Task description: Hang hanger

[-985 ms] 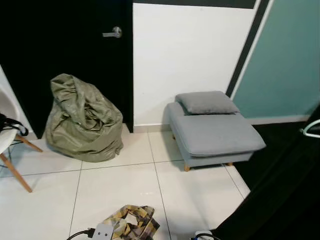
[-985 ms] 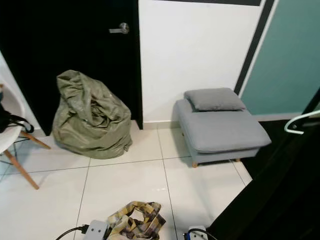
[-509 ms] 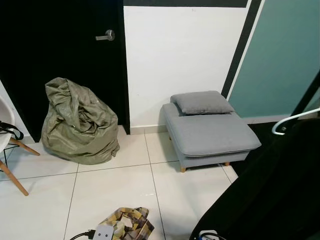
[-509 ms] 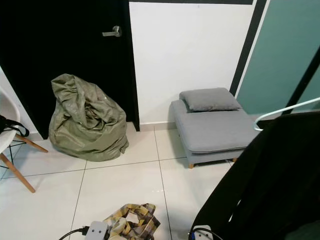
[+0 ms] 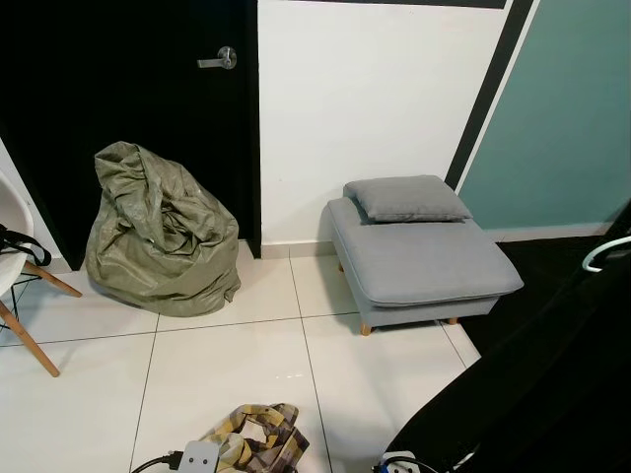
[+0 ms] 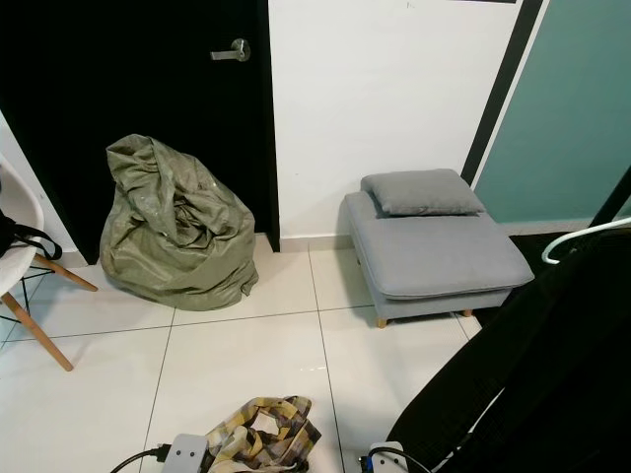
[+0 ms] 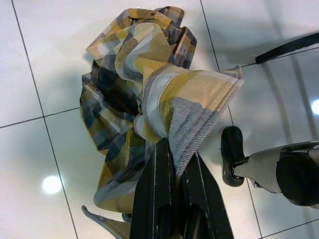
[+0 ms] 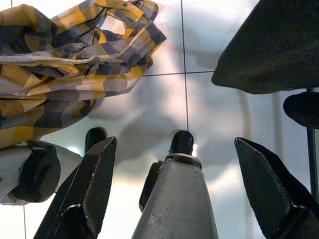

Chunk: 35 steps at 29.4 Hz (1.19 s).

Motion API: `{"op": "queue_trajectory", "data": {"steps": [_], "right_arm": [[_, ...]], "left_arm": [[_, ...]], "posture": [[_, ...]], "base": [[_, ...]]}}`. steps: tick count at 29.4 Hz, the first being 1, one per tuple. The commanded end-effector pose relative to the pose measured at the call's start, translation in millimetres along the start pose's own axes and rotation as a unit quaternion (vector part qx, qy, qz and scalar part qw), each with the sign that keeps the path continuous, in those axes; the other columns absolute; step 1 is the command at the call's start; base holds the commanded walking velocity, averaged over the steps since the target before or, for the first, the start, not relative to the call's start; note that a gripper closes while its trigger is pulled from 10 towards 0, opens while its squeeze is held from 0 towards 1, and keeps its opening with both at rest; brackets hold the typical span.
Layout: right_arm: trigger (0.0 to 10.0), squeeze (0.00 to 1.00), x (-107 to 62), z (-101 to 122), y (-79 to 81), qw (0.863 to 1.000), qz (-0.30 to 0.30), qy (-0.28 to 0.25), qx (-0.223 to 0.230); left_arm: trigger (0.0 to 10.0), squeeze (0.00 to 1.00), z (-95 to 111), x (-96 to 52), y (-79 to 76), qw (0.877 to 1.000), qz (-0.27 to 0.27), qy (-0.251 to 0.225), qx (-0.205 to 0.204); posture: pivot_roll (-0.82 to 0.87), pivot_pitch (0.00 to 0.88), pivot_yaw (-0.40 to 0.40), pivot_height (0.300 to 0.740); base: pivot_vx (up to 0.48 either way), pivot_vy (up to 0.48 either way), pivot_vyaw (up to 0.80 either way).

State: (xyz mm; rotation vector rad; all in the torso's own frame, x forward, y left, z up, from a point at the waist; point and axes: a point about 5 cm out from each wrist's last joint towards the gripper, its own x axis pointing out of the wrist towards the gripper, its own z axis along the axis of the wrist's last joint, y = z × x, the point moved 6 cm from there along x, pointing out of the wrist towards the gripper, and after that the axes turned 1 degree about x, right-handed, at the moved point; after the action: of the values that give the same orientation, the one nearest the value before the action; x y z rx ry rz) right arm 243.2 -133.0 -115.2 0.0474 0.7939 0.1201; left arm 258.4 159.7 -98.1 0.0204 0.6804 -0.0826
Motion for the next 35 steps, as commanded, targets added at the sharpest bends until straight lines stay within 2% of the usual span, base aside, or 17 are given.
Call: {"op": "queue_trajectory", "data": {"steps": [1, 19, 35], "right_arm": [[10.0, 0.00, -2.9, -15, 0.8, 1.000, 0.002, 0.024, -0.002], [10.0, 0.00, -4.4, -22, -3.3, 0.999, -0.012, 0.036, 0.008], [10.0, 0.00, -5.9, -22, -14.1, 0.999, -0.032, 0.036, -0.001]], "left_arm": [[10.0, 0.00, -9, -3.2, 1.5, 1.000, 0.001, 0.010, -0.001], [10.0, 0.00, -16, -4.3, 10.7, 0.999, 0.014, 0.030, 0.009], [10.0, 0.00, -16, -1.6, 2.1, 0.999, 0.002, 0.043, 0.029]], "posture": [[0.05, 0.159, -0.033, 0.740], [0.07, 0.169, -0.018, 0.740], [0.07, 0.162, -0.020, 0.740]], "base": [[0.000, 0.000, 0.00], [0.000, 0.000, 0.00], [0.000, 0.000, 0.00]]}}
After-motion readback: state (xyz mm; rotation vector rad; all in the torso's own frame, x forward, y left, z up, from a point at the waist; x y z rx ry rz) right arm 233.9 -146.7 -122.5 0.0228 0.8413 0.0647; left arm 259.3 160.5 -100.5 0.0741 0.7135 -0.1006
